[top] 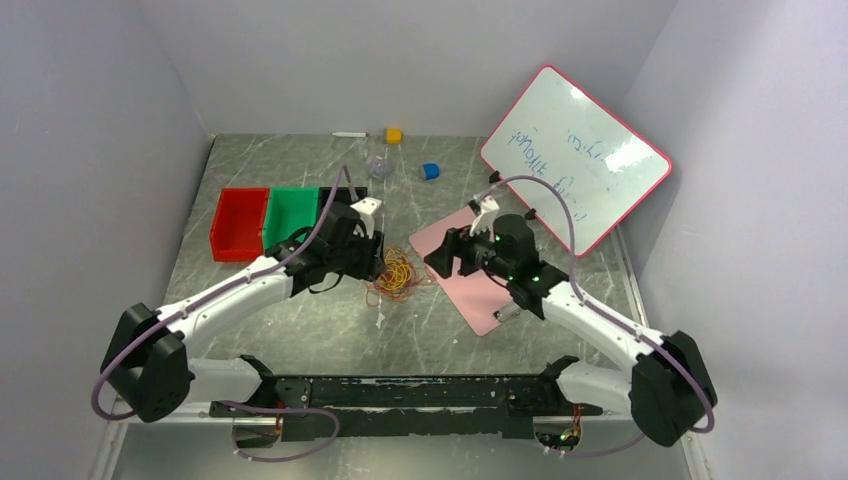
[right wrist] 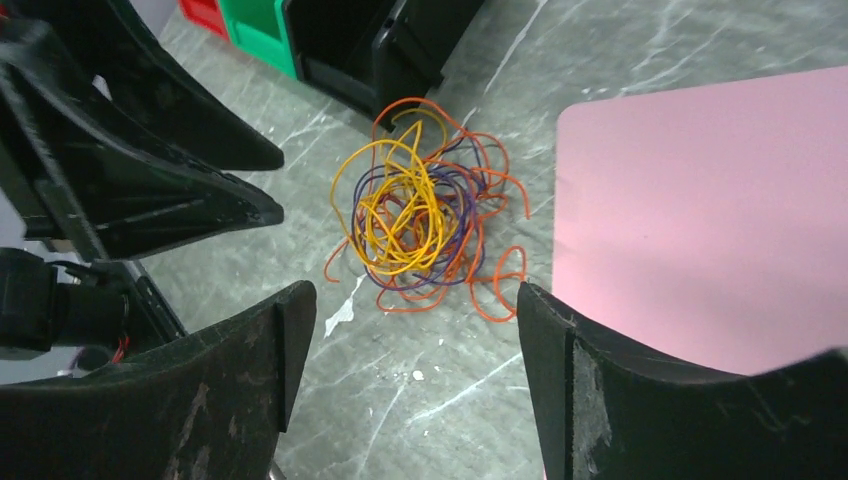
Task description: Untangle the cables
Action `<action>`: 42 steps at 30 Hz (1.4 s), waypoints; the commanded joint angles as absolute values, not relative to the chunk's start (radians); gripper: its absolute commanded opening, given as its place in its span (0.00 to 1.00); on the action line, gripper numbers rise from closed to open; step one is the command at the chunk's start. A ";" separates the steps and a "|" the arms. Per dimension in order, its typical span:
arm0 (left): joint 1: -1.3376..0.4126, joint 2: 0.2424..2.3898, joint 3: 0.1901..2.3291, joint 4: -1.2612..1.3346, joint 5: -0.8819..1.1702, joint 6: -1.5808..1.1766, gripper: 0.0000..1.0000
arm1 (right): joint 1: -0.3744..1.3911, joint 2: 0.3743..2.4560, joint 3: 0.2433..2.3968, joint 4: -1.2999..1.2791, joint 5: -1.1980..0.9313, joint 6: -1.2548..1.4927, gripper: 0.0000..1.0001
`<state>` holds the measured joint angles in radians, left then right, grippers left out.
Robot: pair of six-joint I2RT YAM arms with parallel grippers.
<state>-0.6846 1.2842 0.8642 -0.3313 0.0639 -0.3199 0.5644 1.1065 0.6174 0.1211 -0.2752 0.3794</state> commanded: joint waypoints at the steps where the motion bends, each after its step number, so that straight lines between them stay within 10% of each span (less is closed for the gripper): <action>1: -0.687 1.233 0.825 -0.294 -0.027 -0.357 0.50 | 0.614 1.195 0.691 0.128 -0.284 0.337 0.74; 10: -0.687 1.184 0.756 -0.243 -0.075 -0.446 0.49 | 0.636 1.425 0.810 0.138 -0.322 0.337 0.50; 42: -0.686 1.191 0.696 -0.158 -0.052 -0.480 0.47 | 0.645 1.699 0.930 0.161 -0.397 0.358 0.24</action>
<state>-0.6846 1.1893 0.7048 -0.2043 -0.0555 -0.4763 0.6357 1.6825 0.9089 0.1314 -0.4000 0.3592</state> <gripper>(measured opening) 0.472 0.275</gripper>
